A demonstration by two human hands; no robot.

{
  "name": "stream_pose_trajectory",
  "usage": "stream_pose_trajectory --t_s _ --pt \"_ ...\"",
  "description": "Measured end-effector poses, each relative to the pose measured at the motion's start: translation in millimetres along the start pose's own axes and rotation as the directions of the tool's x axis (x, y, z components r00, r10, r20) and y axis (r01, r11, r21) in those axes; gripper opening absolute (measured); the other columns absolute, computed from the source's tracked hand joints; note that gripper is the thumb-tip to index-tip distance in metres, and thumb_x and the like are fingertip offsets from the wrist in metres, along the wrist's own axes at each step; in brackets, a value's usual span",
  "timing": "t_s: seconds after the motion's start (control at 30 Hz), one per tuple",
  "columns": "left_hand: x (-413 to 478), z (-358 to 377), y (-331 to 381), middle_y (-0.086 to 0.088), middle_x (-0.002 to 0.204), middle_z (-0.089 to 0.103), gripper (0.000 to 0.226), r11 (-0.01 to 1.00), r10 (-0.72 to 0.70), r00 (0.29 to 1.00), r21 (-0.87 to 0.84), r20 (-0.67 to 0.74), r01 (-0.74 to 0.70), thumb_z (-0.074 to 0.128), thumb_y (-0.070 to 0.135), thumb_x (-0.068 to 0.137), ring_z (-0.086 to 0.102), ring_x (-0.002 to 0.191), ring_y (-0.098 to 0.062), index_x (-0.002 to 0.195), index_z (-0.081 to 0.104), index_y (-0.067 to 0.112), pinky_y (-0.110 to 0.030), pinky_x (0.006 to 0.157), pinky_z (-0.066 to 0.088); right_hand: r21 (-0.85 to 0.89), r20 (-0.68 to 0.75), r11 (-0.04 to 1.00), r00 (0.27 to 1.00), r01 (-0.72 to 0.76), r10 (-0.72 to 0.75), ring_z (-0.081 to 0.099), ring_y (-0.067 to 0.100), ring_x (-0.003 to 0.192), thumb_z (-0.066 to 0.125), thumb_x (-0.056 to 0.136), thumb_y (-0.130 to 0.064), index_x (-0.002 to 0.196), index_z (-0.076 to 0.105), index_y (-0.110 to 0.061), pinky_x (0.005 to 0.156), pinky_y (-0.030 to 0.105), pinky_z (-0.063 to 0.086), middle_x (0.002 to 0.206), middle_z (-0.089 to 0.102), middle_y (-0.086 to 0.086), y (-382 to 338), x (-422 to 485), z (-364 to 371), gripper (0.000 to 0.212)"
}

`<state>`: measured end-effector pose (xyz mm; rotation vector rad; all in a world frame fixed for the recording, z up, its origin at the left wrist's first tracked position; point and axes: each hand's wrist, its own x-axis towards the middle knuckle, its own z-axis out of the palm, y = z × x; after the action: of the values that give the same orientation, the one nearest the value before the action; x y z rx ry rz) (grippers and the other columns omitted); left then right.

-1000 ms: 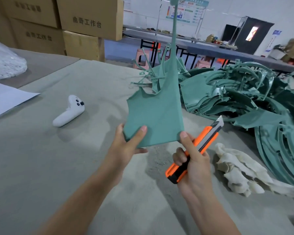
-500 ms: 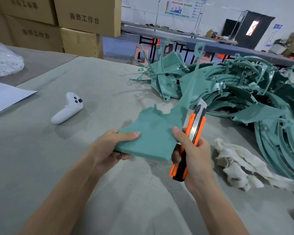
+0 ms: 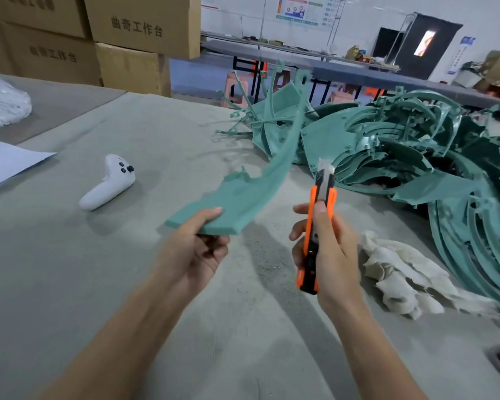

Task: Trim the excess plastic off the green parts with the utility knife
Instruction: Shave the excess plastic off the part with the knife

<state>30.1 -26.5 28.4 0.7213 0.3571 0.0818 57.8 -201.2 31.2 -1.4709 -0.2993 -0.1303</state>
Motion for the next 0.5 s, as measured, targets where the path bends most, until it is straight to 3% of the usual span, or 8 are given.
stream_pose_trajectory --t_s 0.2,0.33,0.5 --pt "-0.7 -5.1 14.0 0.001 0.064 0.050 0.018 0.998 0.041 0.999 -0.047 -0.001 -0.041 0.066 0.010 0.066 0.039 0.035 -0.008 0.072 0.051 0.016 -0.016 0.031 0.029 -0.490 0.067 0.849 0.980 0.197 -0.189 0.052 0.015 0.046 0.048 0.102 -0.032 0.094 0.059 -0.017 0.044 0.032 0.043 0.068 0.062 -0.005 9.8 11.1 -11.5 0.021" --pt "-1.7 -5.8 14.2 0.001 0.061 0.048 0.018 0.999 0.045 0.998 0.017 0.034 -0.046 0.066 0.011 0.066 0.036 0.035 -0.008 0.072 0.050 0.016 -0.017 0.032 0.027 -0.618 0.142 0.737 0.961 0.273 -0.237 0.054 0.012 0.051 0.048 0.101 -0.030 0.090 0.055 -0.012 0.047 0.031 0.042 0.065 0.060 -0.004 11.6 17.6 -13.9 0.022" --pt "-1.7 -5.0 12.7 0.002 0.059 0.047 0.016 0.999 0.031 0.998 0.035 0.053 -0.033 0.065 0.012 0.068 0.035 0.035 -0.008 0.073 0.050 0.016 -0.016 0.032 0.025 -0.649 0.173 0.695 0.950 0.310 -0.262 0.052 0.020 0.055 0.046 0.101 -0.031 0.090 0.053 -0.009 0.050 0.038 0.040 0.066 0.060 0.010 12.6 21.4 -13.5 0.026"
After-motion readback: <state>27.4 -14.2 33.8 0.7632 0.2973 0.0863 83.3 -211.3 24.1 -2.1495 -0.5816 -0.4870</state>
